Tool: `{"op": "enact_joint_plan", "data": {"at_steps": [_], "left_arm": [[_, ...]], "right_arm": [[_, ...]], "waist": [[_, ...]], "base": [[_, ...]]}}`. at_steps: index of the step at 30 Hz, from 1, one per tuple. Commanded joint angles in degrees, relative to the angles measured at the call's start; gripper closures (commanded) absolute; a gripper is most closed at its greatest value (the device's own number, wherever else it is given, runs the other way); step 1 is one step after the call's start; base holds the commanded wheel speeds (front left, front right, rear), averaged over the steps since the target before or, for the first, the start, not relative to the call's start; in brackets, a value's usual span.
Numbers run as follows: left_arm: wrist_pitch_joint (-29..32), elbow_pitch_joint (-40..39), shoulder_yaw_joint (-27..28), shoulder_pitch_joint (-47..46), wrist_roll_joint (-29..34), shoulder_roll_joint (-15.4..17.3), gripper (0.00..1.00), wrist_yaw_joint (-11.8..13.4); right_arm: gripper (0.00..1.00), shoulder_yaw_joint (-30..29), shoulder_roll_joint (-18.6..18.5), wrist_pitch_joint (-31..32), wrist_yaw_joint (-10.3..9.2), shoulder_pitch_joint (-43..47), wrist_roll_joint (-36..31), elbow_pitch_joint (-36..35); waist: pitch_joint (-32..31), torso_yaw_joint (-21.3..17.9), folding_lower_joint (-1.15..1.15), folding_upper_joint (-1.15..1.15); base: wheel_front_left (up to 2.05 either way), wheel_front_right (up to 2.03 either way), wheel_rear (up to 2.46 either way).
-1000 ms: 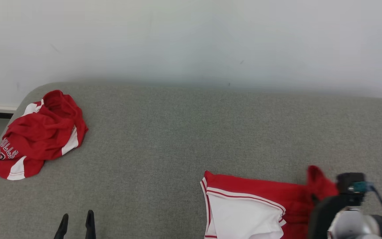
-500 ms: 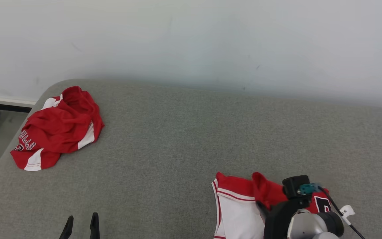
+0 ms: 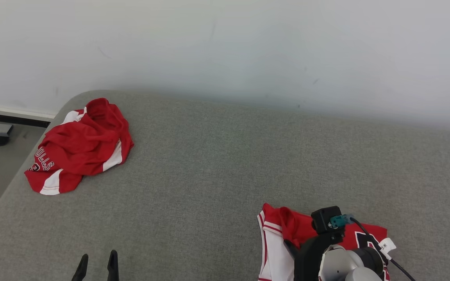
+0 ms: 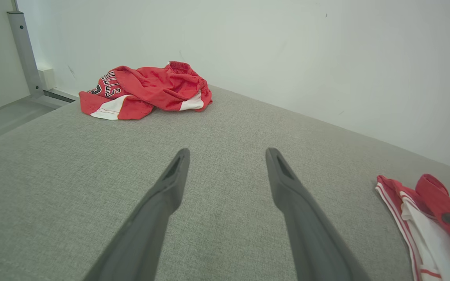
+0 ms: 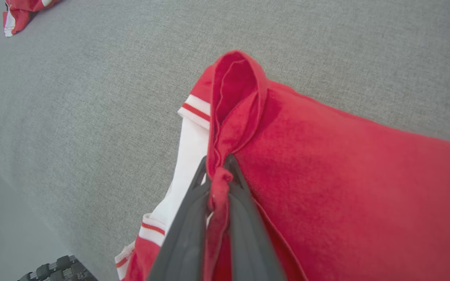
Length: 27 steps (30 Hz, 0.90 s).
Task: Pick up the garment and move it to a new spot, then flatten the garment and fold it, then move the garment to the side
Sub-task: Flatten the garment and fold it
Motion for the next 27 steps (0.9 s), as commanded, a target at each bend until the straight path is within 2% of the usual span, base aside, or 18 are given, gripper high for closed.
{"op": "enact_joint_plan", "data": {"at_steps": [1, 3, 4, 5, 9, 12, 16, 23, 27], "left_arm": [[-0.2, 0.1, 0.0, 0.1, -0.2, 0.1, 0.00, -0.1], [-0.1, 0.1, 0.0, 0.1, -0.1, 0.1, 0.00, -0.1], [-0.2, 0.2, 0.0, 0.1, -0.2, 0.1, 0.00, -0.1], [-0.1, 0.2, -0.1, 0.0, -0.2, 0.1, 0.00, -0.1], [-0.2, 0.1, 0.0, -0.1, -0.3, 0.0, 0.00, 0.1], [-0.2, -0.3, 0.3, 0.3, -0.3, -0.1, 0.00, 0.3], [-0.2, -0.8, 0.8, 1.0, -0.2, -0.3, 0.00, 0.5], [-0.2, -1.3, 1.3, 1.4, -0.2, -0.8, 0.00, 0.4], [-0.2, -1.1, 1.2, 1.2, -0.4, -1.4, 0.00, 0.3]], "right_arm": [[1.00, 0.2, 0.0, -0.4, -0.12, -0.5, 0.5, 0.3], [1.00, 0.5, 0.0, -1.1, -0.12, -1.2, 0.8, 1.5], [0.56, 0.7, 0.0, -1.5, -0.12, -1.5, 1.0, 1.9], [0.00, 1.1, 0.0, -1.6, -0.12, -1.6, 1.8, 2.3], [0.00, 3.6, 0.0, -3.2, -0.12, -2.1, 8.5, 1.3], [0.00, 3.4, 0.0, -4.3, -0.12, -1.9, 9.9, -0.4], [0.00, -1.7, 0.0, -5.7, -0.12, -0.2, 6.9, -4.7], [0.00, -14.3, -0.7, -3.1, -0.12, 7.1, -4.2, -15.9], [0.00, -16.1, -1.5, -1.4, -0.12, 13.1, -6.5, -22.3]], "waist": [[0.0, 0.0, 0.00, 0.00], [0.0, 0.2, 0.00, 0.00], [0.0, 0.2, 0.00, 0.00], [0.0, 0.3, 0.00, 0.00], [0.0, 0.3, 0.00, 0.00], [-0.1, 0.1, 0.00, 0.00], [-0.3, -0.5, 0.00, 0.00], [-0.3, -1.3, 0.00, 0.00], [-0.1, -1.5, 0.00, 0.00]], "base": [[0.00, 0.00, 0.00], [0.00, 0.00, 0.00], [0.00, 0.00, 0.00], [0.00, 0.00, 0.00], [0.00, 0.00, 0.00], [0.00, 0.00, 0.00], [0.00, 0.00, 0.00], [0.00, 0.00, 0.00], [0.00, 0.00, 0.00]]}}
